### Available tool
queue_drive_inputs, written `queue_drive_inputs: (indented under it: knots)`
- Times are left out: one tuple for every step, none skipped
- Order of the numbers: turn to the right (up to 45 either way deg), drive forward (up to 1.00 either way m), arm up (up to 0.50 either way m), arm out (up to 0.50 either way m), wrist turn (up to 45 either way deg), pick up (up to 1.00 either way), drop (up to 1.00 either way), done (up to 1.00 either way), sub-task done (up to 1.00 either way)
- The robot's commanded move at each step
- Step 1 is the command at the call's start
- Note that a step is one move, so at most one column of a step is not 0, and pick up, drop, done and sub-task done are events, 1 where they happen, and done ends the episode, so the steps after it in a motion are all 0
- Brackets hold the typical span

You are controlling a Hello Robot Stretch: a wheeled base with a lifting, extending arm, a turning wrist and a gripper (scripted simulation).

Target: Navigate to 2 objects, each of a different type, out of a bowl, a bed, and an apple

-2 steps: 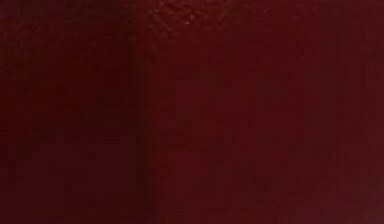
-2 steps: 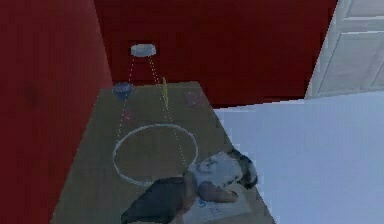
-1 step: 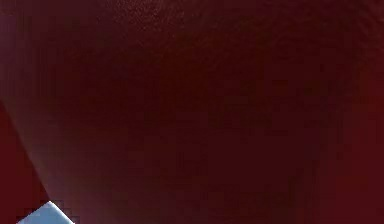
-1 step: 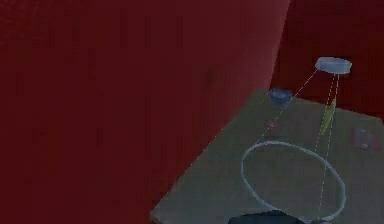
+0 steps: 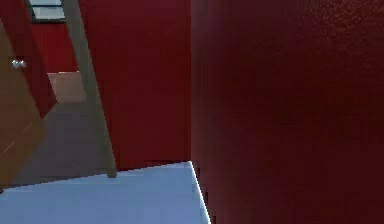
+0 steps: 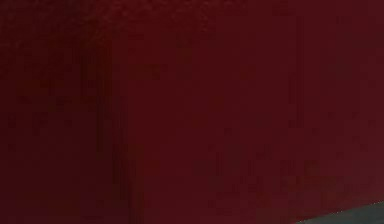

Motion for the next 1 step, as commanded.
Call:
queue_drive_inputs:
  knots:
    - [-45.0,0.00,0.00,0.00,0.0,0.00,0.00,0.00,0.00]
